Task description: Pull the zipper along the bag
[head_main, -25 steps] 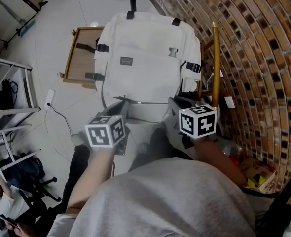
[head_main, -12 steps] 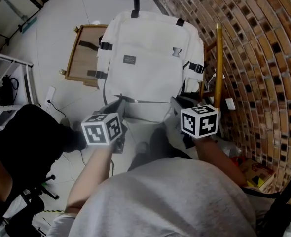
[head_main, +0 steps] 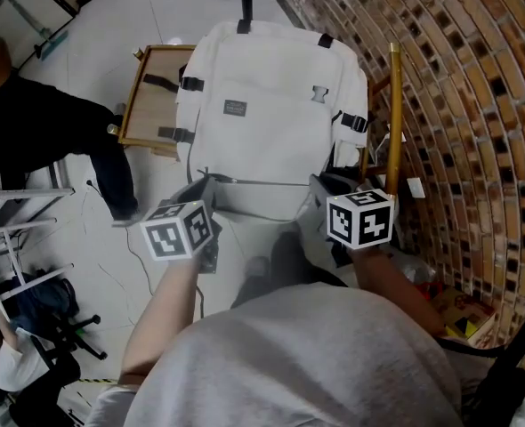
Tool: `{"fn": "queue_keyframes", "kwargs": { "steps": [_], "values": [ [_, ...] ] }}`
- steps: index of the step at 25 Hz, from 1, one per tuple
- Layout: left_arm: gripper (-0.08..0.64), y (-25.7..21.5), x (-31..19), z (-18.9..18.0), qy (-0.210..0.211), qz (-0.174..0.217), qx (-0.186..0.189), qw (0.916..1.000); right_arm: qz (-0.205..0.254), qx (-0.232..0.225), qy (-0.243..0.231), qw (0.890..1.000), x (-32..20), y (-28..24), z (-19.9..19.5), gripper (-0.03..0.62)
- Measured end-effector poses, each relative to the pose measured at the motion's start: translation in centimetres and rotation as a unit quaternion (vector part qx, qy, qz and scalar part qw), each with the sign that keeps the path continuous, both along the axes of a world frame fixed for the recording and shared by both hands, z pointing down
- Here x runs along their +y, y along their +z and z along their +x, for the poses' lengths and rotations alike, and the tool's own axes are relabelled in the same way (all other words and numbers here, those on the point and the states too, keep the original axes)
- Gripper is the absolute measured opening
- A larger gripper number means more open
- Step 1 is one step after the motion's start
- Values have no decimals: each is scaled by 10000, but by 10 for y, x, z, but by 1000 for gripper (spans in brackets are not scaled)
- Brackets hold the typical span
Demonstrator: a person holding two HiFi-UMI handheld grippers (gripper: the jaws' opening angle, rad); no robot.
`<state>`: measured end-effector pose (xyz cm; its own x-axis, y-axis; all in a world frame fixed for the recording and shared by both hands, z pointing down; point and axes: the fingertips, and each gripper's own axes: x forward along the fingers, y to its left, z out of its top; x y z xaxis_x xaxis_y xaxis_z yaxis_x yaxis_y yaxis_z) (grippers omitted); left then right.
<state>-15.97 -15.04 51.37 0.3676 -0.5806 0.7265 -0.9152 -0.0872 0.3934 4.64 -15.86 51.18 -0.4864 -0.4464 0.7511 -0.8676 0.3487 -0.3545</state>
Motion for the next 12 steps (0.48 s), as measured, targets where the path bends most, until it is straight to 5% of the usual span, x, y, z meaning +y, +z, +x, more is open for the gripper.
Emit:
{"fn": "queue_keyframes", "kwargs": {
  "steps": [12],
  "values": [
    [21,3,-5,-21,-257,-25,-100,9996,-12,35,19,10000,-1,1,2,18]
  ]
}}
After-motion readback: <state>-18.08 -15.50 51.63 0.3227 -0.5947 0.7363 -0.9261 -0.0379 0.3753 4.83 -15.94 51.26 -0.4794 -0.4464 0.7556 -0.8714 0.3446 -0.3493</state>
